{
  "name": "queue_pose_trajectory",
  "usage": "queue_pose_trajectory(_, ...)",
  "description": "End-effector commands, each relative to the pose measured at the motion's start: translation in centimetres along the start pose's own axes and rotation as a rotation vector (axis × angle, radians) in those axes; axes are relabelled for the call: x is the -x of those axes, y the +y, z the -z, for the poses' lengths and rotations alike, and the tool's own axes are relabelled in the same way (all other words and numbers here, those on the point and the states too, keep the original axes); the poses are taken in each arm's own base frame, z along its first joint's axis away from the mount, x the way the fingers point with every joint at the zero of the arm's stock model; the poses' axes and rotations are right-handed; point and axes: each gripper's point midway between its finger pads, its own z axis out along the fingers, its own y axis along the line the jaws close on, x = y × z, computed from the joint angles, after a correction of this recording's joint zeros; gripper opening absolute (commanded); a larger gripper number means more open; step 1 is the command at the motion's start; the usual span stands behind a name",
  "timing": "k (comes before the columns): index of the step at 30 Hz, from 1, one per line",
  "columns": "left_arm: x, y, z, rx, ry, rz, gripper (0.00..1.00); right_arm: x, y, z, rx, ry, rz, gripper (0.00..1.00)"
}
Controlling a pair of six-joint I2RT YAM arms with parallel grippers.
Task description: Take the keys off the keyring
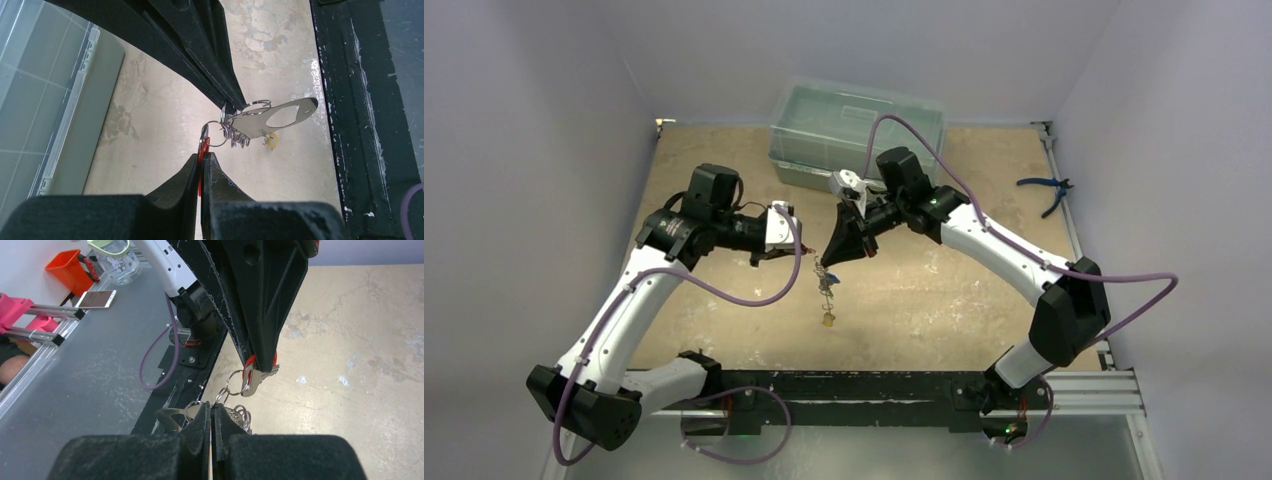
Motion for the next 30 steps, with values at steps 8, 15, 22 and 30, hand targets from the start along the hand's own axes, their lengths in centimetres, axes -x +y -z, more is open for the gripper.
queue_pose_trajectory(8, 2.7, 1.1, 1.1, 0.029, -0.054, -0.05, 0.0, 0.8, 1.8, -0.4, 0.021, 0.027, 0.011, 0.0)
queue_pose_trajectory(15, 2.9, 0.7, 1.2, 0.022, -0.054, -0.014, 0.0, 0.2, 0.4, -0.9, -0.045, 0.066, -0.004, 0.0)
queue_pose_trajectory(22, 3.1, 1.5, 0.6, 0.058, -0.039, 0.088, 0.0, 0.0, -0.3, -1.5, -0.085, 0.09, -0.01, 0.0)
queue_pose_trajectory(30, 3.4, 1.6, 0.1, 0.059, -0.041, 0.215, 0.0, -0.8, -1.2, -2.5, -0.067, 0.048, -0.076, 0.0)
